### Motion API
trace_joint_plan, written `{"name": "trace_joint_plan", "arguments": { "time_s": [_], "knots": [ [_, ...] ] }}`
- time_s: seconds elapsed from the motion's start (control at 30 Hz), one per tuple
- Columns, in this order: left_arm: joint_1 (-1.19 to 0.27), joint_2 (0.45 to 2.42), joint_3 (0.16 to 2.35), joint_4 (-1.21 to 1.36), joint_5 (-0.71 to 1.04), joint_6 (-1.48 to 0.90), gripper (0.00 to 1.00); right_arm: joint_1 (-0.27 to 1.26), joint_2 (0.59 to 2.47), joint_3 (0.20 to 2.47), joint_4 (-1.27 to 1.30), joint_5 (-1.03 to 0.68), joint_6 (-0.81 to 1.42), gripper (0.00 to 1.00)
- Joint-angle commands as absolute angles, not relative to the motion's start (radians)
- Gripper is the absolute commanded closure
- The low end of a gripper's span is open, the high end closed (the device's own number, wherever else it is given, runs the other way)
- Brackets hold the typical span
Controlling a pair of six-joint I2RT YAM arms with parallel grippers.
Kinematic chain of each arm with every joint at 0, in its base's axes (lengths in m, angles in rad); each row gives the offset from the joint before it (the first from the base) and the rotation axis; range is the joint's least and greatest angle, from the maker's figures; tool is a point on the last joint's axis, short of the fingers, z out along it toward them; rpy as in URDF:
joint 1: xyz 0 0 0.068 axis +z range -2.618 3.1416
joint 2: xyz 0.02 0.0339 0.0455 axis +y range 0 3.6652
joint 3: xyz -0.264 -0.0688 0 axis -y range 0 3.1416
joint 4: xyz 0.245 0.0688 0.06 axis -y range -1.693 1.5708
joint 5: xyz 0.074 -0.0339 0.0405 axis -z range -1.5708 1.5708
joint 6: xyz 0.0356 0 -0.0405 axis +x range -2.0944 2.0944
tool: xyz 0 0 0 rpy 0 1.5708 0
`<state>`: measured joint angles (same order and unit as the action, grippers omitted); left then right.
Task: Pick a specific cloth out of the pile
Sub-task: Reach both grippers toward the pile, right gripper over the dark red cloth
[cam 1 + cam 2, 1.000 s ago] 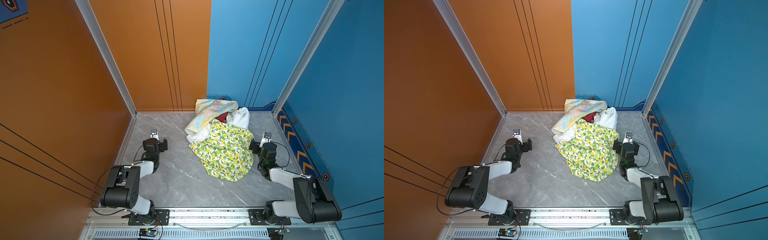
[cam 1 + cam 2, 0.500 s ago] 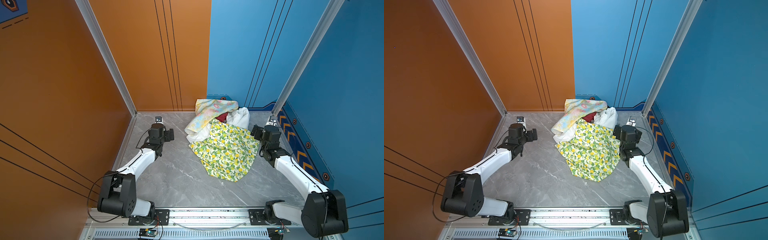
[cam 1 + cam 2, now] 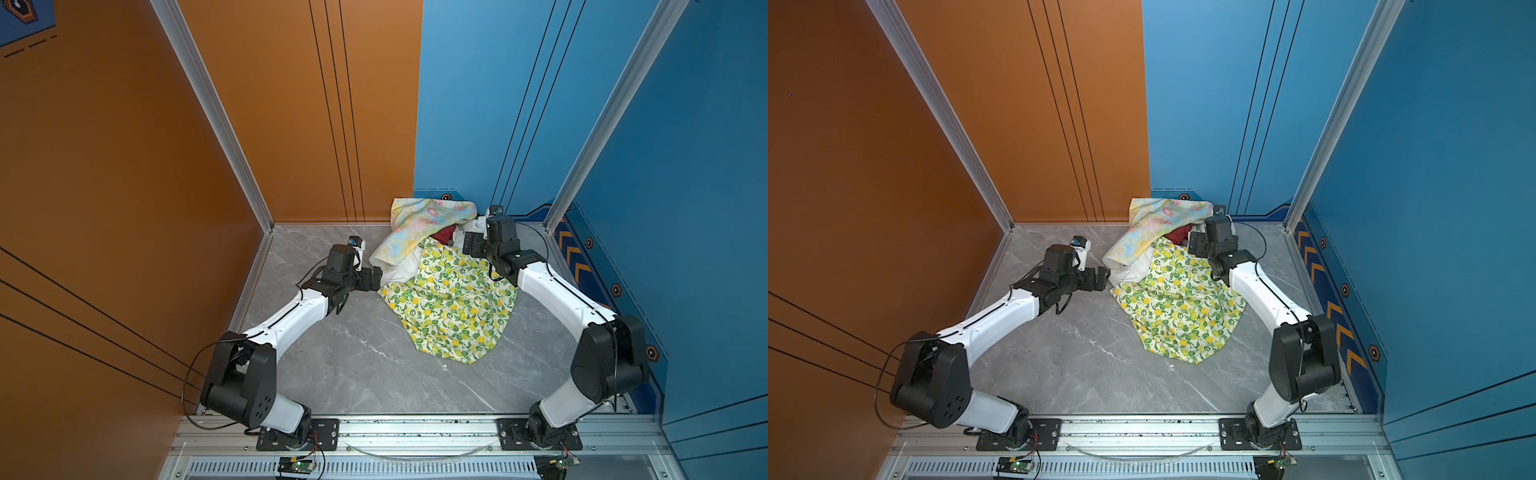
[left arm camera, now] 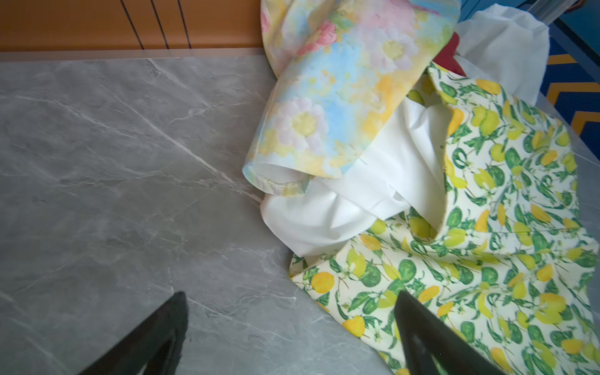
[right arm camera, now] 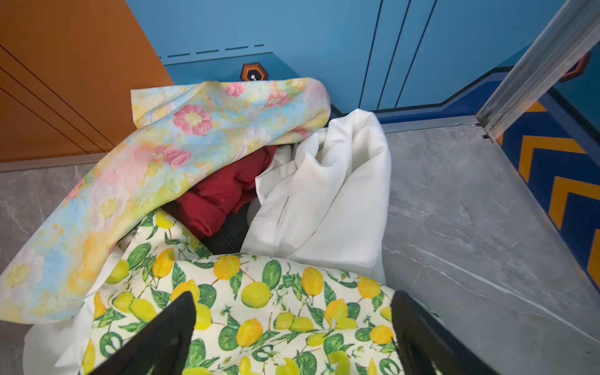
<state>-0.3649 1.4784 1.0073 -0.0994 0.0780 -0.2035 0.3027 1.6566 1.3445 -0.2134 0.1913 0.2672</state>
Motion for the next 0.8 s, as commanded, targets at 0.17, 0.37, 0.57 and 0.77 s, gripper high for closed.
{"name": "trace_joint_plan", "arguments": {
  "time_s": [0.17, 0.37, 0.57, 0.77],
  "knots": [
    [-0.468, 1.45, 1.057, -0.131, 0.191, -0.168, 0.0, 0.318, 1.814, 1.506, -0.316, 0.144, 0.292, 0.08],
    [-0.515, 1.442, 1.057, -0.133, 0.194, -0.163, 0.0, 0.31, 1.896, 1.574, -0.337, 0.139, 0.283, 0.1],
    [-0.538, 1.441, 1.066, -0.155, 0.17, -0.157, 0.0, 0.304, 1.984, 1.674, -0.384, 0.131, 0.279, 0.15],
    [-0.537, 1.469, 1.087, -0.179, 0.112, -0.155, 0.02, 0.302, 2.054, 1.737, -0.401, 0.125, 0.272, 0.2]
  ]
}}
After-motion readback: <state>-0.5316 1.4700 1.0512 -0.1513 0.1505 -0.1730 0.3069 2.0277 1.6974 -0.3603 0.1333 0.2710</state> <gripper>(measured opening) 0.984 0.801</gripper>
